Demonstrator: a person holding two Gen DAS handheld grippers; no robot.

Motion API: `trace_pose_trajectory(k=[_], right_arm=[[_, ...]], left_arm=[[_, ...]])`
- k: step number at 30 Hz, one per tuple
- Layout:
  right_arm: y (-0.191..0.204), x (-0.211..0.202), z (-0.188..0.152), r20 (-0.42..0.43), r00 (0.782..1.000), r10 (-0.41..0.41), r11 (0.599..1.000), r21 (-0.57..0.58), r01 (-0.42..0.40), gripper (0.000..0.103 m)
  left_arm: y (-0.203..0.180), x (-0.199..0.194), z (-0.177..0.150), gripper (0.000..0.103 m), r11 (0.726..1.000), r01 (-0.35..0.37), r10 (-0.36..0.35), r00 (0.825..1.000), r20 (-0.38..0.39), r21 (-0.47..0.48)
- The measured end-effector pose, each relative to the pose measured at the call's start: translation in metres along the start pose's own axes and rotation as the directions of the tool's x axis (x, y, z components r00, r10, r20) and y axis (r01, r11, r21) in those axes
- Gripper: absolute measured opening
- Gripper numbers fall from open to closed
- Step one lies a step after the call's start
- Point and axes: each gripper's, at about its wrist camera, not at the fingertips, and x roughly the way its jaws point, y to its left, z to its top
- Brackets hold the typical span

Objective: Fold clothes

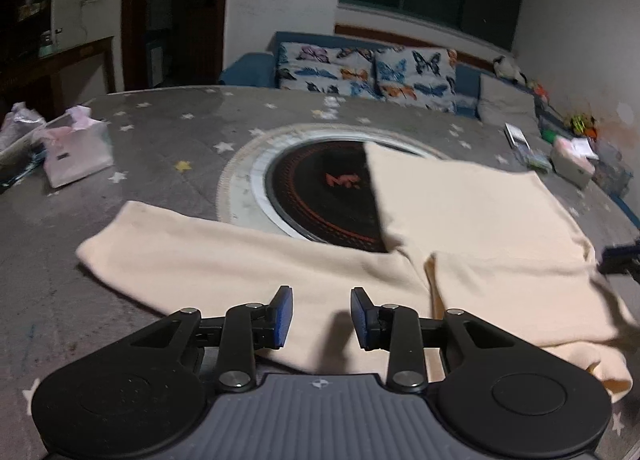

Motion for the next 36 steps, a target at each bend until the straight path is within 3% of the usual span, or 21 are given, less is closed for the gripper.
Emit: trace_pose_trajectory(k=[5, 11, 15, 19, 23, 24, 26, 28, 31, 36], right_arm=[[0.023, -0.005, -0.011, -0.03, 0.996, 0.086, 0.995, -0.044, -0.087, 0.015], [0.031, -0.005, -0.01, -0.012, 0.997, 0.08, 0.997, -0.022, -0.08, 0.022], [0.03, -0.005, -0.015, -0.019, 0.997, 0.074, 0.997, 0.003, -0.074, 0.022], [0.027, -0.009, -0.026, -0.019, 0.997, 0.077, 0.996, 0.056, -0.075, 0.023], [0.028, -0.014, -0.029, -0.005, 0.998, 0.062, 0.995, 0.077, -0.061, 0.028], [0.028, -0.014, -0.029, -0.002, 0.998, 0.062, 0.995, 0.08, -0.062, 0.028], [0.029, -0.016, -0.029, 0.003, 0.998, 0.062, 0.994, 0.088, -0.062, 0.028], [0.031, -0.014, -0.031, -0.005, 0.998, 0.055, 0.995, 0.087, -0.055, 0.028], [0.029, -0.017, -0.03, 0.01, 0.999, 0.046, 0.994, 0.102, -0.047, 0.029], [0.027, -0.024, -0.027, 0.041, 0.999, 0.032, 0.993, 0.111, -0.036, 0.029]], left_arm=[[0.022, -0.01, 0.0, 0.038, 0.991, -0.111, 0.113, 0.993, 0.029, -0.078], [0.067, -0.017, 0.002, 0.044, 0.932, -0.279, 0.292, 0.956, 0.026, -0.233], [0.094, -0.015, 0.007, 0.046, 0.895, -0.324, 0.344, 0.939, 0.011, -0.306], [0.112, -0.004, 0.012, 0.046, 0.874, -0.336, 0.354, 0.935, -0.013, -0.35], [0.118, 0.004, 0.012, 0.04, 0.87, -0.34, 0.361, 0.933, -0.009, -0.357], [0.118, 0.005, 0.013, 0.036, 0.869, -0.341, 0.363, 0.932, -0.005, -0.357], [0.12, 0.005, 0.013, 0.016, 0.868, -0.322, 0.35, 0.937, 0.006, -0.377], [0.123, 0.005, 0.012, 0.007, 0.866, -0.296, 0.331, 0.943, 0.019, -0.402], [0.118, -0.006, 0.018, 0.005, 0.871, -0.241, 0.296, 0.953, 0.066, -0.429], [0.076, -0.039, 0.041, 0.005, 0.921, -0.077, 0.157, 0.97, 0.184, -0.382]])
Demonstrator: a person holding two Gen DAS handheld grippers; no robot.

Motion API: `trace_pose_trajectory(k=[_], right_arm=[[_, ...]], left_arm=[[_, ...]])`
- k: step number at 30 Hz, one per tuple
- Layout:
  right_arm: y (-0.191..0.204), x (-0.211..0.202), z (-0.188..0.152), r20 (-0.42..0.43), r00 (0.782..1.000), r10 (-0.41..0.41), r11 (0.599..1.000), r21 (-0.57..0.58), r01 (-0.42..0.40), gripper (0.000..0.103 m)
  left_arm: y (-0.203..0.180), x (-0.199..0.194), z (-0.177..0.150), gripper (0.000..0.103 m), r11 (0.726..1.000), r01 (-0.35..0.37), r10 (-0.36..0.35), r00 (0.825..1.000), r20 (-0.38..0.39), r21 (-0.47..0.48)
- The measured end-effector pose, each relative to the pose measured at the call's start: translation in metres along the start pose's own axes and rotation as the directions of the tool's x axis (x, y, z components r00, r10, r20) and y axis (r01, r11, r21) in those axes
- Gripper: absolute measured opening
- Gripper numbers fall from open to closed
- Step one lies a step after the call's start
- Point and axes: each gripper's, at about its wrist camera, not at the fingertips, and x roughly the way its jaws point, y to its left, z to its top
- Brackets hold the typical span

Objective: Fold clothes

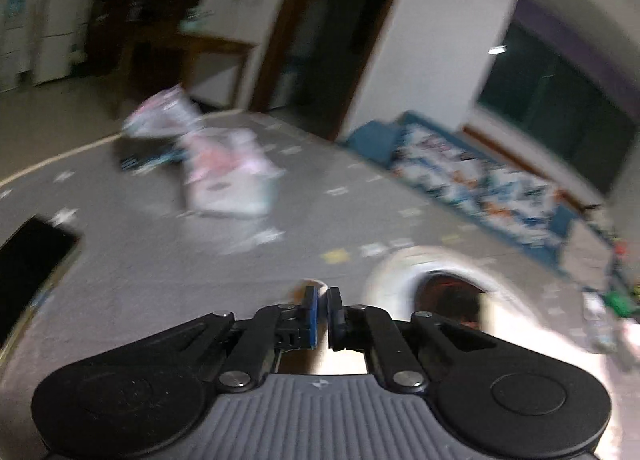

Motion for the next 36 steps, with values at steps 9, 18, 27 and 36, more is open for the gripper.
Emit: trace_pose_trajectory(k=[9, 18, 27, 36], right_arm=[[-0.004, -0.008, 0.0, 0.039, 0.999, -0.009, 0.999, 0.032, 0.007, 0.029], [-0.014, -0.007, -0.007, 0.027, 0.999, -0.025, 0.997, 0.075, 0.022, 0.029], [-0.027, -0.016, -0.004, 0.036, 0.998, -0.052, 0.992, 0.121, 0.048, 0.029], [-0.02, 0.021, 0.021, 0.015, 1.0, 0.016, 0.995, 0.094, -0.017, 0.028]], left_arm=[[-0.121, -0.048, -0.02, 0.005, 0.89, 0.436, -0.431, 0.9, -0.069, 0.132], [-0.2, -0.031, -0.098, 0.008, 0.73, 0.661, -0.589, 0.737, -0.332, 0.174], [-0.176, -0.025, -0.11, 0.013, 0.737, 0.608, -0.495, 0.783, -0.377, 0.295], [-0.102, -0.001, -0.086, 0.013, 0.85, 0.41, -0.305, 0.895, -0.327, 0.331]])
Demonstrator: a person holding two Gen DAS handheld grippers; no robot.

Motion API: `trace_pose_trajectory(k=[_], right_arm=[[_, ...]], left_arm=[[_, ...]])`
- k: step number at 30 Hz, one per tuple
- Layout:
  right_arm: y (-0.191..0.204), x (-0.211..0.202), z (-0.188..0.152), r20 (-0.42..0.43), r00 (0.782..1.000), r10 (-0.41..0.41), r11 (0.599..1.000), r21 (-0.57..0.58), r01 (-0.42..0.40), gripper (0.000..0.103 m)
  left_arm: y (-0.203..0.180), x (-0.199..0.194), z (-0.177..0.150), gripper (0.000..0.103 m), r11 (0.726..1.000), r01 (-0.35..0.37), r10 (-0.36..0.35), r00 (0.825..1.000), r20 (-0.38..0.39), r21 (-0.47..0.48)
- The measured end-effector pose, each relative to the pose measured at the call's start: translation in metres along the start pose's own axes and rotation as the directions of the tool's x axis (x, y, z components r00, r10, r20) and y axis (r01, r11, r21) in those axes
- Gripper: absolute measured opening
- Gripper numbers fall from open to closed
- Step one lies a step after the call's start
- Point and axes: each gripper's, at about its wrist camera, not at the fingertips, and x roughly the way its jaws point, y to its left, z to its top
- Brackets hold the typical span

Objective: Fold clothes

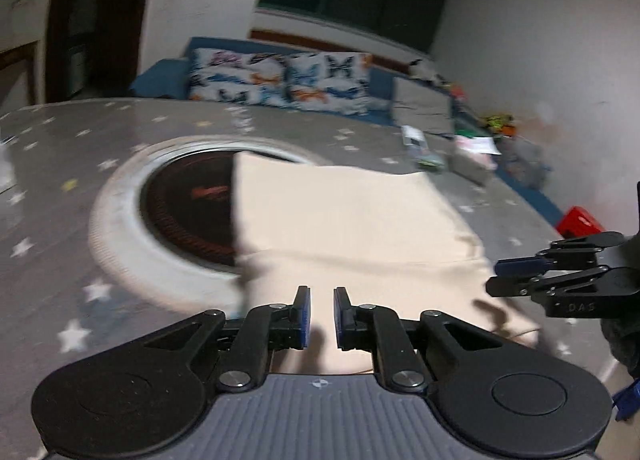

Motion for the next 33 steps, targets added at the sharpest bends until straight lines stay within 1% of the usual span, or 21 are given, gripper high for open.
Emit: trace_pose_trajectory(k=[3, 5, 6, 7, 8, 11, 13, 16, 18, 19, 20, 21, 23, 24, 26, 28, 30, 33], right_arm=[[0.001, 0.016, 0.003, -0.021, 1.0, 0.001, 1.0, 0.005, -0.001, 0.027], [0.001, 0.023, 0.004, -0.034, 0.999, 0.004, 1.0, 0.017, -0.003, 0.013], [0.001, 0.025, 0.005, -0.039, 0.999, 0.005, 1.0, 0.023, -0.004, 0.012], [0.003, 0.025, 0.006, -0.037, 0.999, -0.006, 1.0, 0.02, 0.007, 0.008], [0.005, 0.024, 0.006, -0.033, 0.999, -0.022, 1.0, 0.013, 0.022, 0.007], [0.011, 0.009, 0.009, 0.001, 0.997, -0.075, 0.997, -0.014, 0.075, 0.006], [0.012, 0.004, 0.011, 0.006, 0.996, -0.084, 0.996, -0.025, 0.084, 0.006], [0.011, 0.008, 0.008, -0.011, 0.995, -0.096, 0.995, -0.009, 0.095, 0.006], [0.01, 0.012, 0.005, -0.024, 0.995, -0.098, 0.995, 0.003, 0.098, 0.006], [0.009, 0.014, 0.004, -0.029, 0.995, -0.096, 0.995, 0.008, 0.096, 0.006], [0.008, 0.015, 0.002, -0.033, 0.995, -0.094, 0.996, 0.012, 0.094, 0.006], [0.006, 0.016, 0.002, -0.037, 0.995, -0.092, 0.996, 0.016, 0.092, 0.006], [0.004, 0.016, 0.001, -0.044, 0.995, -0.089, 0.996, 0.017, 0.089, 0.008], [0.003, 0.014, 0.002, -0.037, 0.995, -0.094, 0.995, 0.017, 0.094, 0.008], [0.002, 0.009, 0.004, -0.022, 0.994, -0.106, 0.994, 0.017, 0.107, 0.009], [0.002, 0.0, 0.008, 0.011, 0.992, -0.128, 0.992, 0.008, 0.128, 0.009], [0.004, -0.006, 0.011, 0.035, 0.991, -0.126, 0.992, -0.007, 0.126, 0.009], [0.008, -0.002, 0.012, 0.033, 0.994, -0.105, 0.994, -0.034, 0.106, 0.009]], left_arm=[[0.013, -0.006, -0.004, 0.013, 1.0, -0.023, 0.023, 1.0, -0.004, -0.007], [0.016, -0.007, -0.003, 0.013, 0.999, -0.032, 0.032, 0.999, -0.005, -0.005], [0.016, -0.007, -0.001, 0.013, 0.999, -0.035, 0.035, 0.999, -0.004, -0.002], [0.016, -0.006, 0.0, 0.013, 0.999, -0.037, 0.037, 0.999, -0.003, 0.001], [0.016, -0.006, 0.002, 0.013, 0.999, -0.04, 0.04, 0.999, -0.001, 0.004], [0.011, 0.004, 0.01, 0.013, 0.999, -0.029, 0.029, 1.0, 0.007, 0.023], [0.007, 0.009, 0.015, 0.013, 0.999, -0.012, 0.012, 1.0, 0.01, 0.039], [0.001, 0.023, 0.018, 0.014, 0.998, 0.0, 0.0, 1.0, 0.003, 0.058], [0.001, 0.035, 0.018, 0.013, 0.998, -0.014, 0.014, 1.0, -0.013, 0.067], [0.003, 0.041, 0.017, 0.013, 0.997, -0.026, 0.027, 0.999, -0.025, 0.066], [0.008, 0.046, 0.017, 0.016, 0.998, -0.025, 0.027, 0.999, -0.033, 0.055], [0.013, 0.048, 0.017, 0.016, 0.999, -0.017, 0.018, 0.999, -0.035, 0.038], [0.018, 0.045, 0.02, 0.016, 1.0, -0.006, 0.006, 0.999, -0.036, 0.008], [0.017, 0.042, 0.021, 0.016, 1.0, -0.004, 0.004, 1.0, -0.03, 0.007], [0.012, 0.034, 0.023, 0.016, 0.999, -0.005, 0.006, 1.0, -0.007, 0.034], [0.006, 0.028, 0.026, 0.016, 0.998, 0.016, -0.016, 1.0, 0.007, 0.057], [-0.003, 0.028, 0.029, 0.016, 0.996, 0.037, -0.038, 0.999, 0.012, 0.081], [-0.015, 0.037, 0.029, 0.016, 0.991, 0.055, -0.056, 0.998, 0.0, 0.119]])
